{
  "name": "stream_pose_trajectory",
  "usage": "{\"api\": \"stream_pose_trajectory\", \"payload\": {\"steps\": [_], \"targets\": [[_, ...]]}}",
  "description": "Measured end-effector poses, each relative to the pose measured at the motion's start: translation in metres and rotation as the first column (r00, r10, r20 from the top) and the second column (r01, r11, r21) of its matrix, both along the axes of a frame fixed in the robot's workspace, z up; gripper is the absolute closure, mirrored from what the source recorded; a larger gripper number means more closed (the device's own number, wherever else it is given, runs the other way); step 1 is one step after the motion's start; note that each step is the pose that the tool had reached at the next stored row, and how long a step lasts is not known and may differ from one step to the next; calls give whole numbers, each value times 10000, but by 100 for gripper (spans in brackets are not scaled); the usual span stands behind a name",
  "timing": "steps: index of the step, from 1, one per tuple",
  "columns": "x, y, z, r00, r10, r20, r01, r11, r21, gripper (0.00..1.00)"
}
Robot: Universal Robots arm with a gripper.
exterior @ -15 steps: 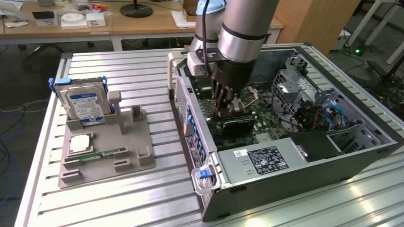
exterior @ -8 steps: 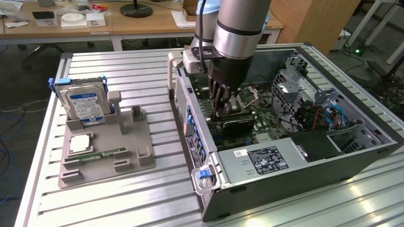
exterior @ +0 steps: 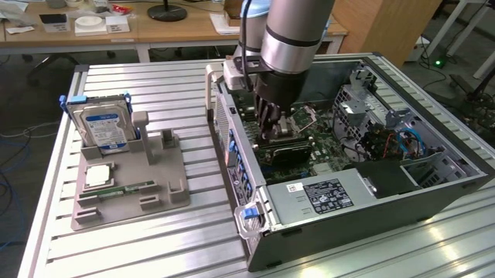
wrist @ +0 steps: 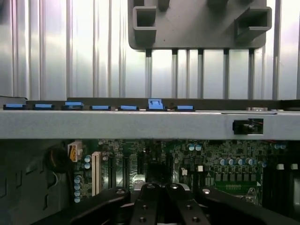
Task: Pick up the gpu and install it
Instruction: 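Press down on the gpu until it lock into place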
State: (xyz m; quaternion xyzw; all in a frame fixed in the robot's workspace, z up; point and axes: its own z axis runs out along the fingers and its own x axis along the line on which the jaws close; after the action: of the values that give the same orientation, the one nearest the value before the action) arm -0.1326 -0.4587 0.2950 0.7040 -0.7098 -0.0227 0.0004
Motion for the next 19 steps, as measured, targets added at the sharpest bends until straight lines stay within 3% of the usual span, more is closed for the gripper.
{"api": "stream_pose_trajectory", "payload": {"steps": [19], "targets": [[-190,0,1,10000,3,5,-3,10000,-4,90]]}}
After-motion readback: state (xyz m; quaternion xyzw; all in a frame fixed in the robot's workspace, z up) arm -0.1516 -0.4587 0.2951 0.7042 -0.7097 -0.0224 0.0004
